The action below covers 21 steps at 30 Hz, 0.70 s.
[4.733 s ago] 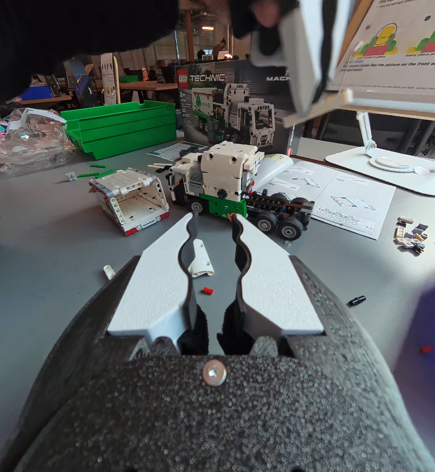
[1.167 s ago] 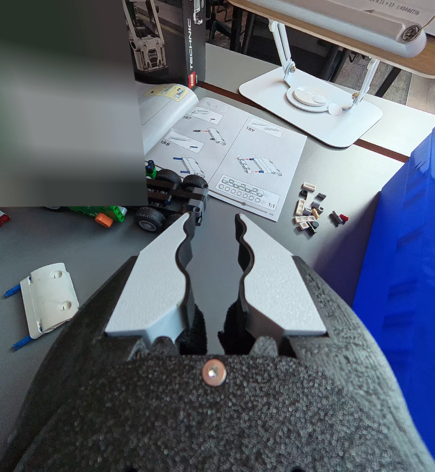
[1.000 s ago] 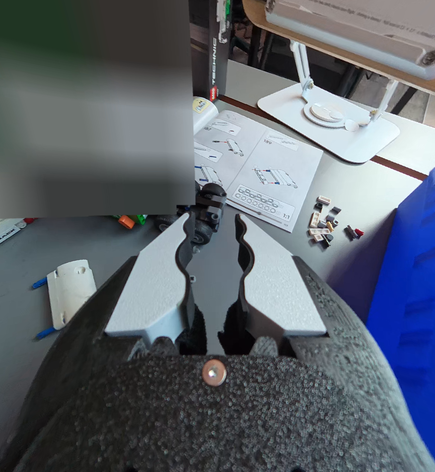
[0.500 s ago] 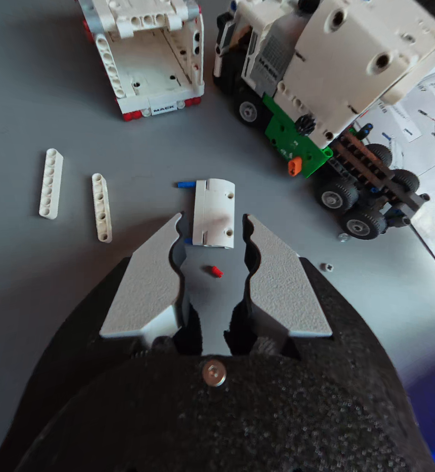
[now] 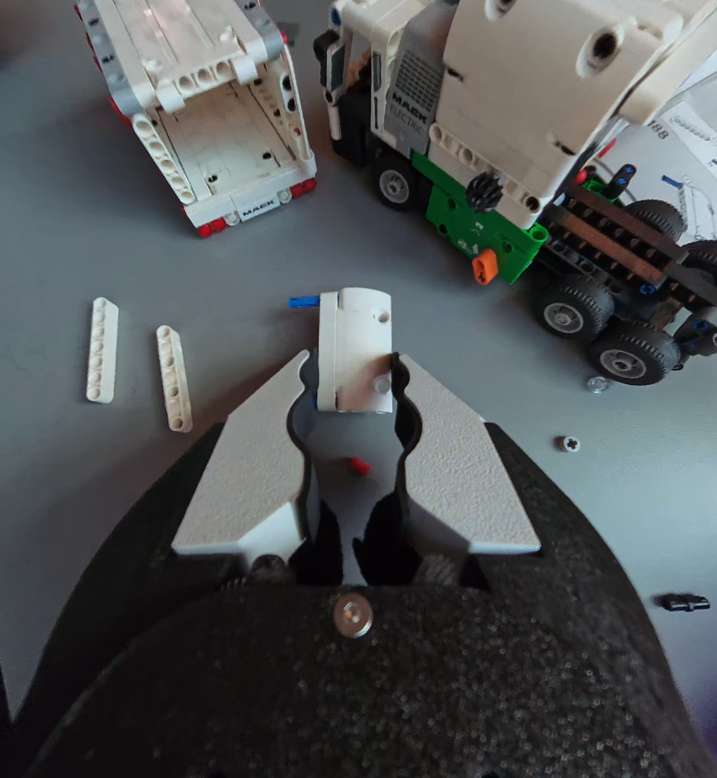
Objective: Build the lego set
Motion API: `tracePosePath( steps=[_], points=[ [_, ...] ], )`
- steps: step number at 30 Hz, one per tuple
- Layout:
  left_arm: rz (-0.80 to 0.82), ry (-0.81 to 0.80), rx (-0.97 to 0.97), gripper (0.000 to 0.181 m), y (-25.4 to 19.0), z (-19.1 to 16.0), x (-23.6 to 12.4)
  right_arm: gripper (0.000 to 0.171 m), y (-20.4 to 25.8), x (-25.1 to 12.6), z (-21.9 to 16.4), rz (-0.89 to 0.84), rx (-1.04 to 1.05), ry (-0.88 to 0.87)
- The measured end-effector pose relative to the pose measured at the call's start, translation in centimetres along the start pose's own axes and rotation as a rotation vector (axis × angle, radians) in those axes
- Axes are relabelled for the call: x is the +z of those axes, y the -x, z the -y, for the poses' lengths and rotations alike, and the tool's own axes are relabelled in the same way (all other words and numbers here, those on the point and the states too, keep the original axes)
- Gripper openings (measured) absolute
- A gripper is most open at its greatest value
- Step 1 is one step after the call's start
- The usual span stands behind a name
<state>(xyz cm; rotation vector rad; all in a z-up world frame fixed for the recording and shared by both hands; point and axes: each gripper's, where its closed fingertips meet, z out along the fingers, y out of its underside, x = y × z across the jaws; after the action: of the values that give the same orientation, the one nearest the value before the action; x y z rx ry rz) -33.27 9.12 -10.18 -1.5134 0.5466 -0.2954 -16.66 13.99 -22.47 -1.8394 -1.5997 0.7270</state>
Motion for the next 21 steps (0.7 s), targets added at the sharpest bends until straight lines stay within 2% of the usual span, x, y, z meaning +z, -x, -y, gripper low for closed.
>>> tracePosePath(
  steps=[1, 5, 7, 10, 12, 14, 16, 17, 21],
  points=[
    [-0.004, 0.012, 0.004, 0.022, -0.1, -0.2, 0.1, 0.033, 0.0, -0.3, 0.5, 0.018, 0.024, -0.03],
    [-0.088, 0.075, 0.018, 0.018, -1.6, -0.8, 0.7, 0.033, 0.8, -1.7, 2.4, 0.173, 0.154, -0.162],
    [-0.127, 0.065, 0.101, 0.018, -2.8, 0.4, 0.9, 0.033, 2.2, -2.6, 3.6, 0.307, 0.203, -0.229],
    [-0.382, 0.164, 0.234, 0.02, -7.4, 1.3, 1.2, 0.033, 5.5, -4.4, 5.5, 0.548, 0.224, -0.328],
    [-0.533, 0.22, 0.35, 0.035, -10.3, 1.5, 1.5, 0.033, 7.1, -5.5, 6.6, 0.678, 0.248, -0.374],
    [-0.671, 0.27, 0.45, 0.03, -12.5, 1.1, 1.8, 0.033, 8.2, -6.2, 7.0, 0.777, 0.277, -0.373],
    [-0.734, 0.309, 0.506, 0.042, -13.2, 0.6, 2.7, 0.033, 9.2, -6.6, 7.0, 0.846, 0.286, -0.36],
    [-0.773, 0.335, 0.515, 0.048, -13.5, 0.2, 3.1, 0.033, 9.6, -6.8, 6.9, 0.877, 0.288, -0.353],
    [-0.954, 0.325, 0.502, 0.045, -15.7, -0.1, 3.1, 0.033, 10.7, -6.8, 6.5, 0.945, 0.308, -0.309]
  ],
)
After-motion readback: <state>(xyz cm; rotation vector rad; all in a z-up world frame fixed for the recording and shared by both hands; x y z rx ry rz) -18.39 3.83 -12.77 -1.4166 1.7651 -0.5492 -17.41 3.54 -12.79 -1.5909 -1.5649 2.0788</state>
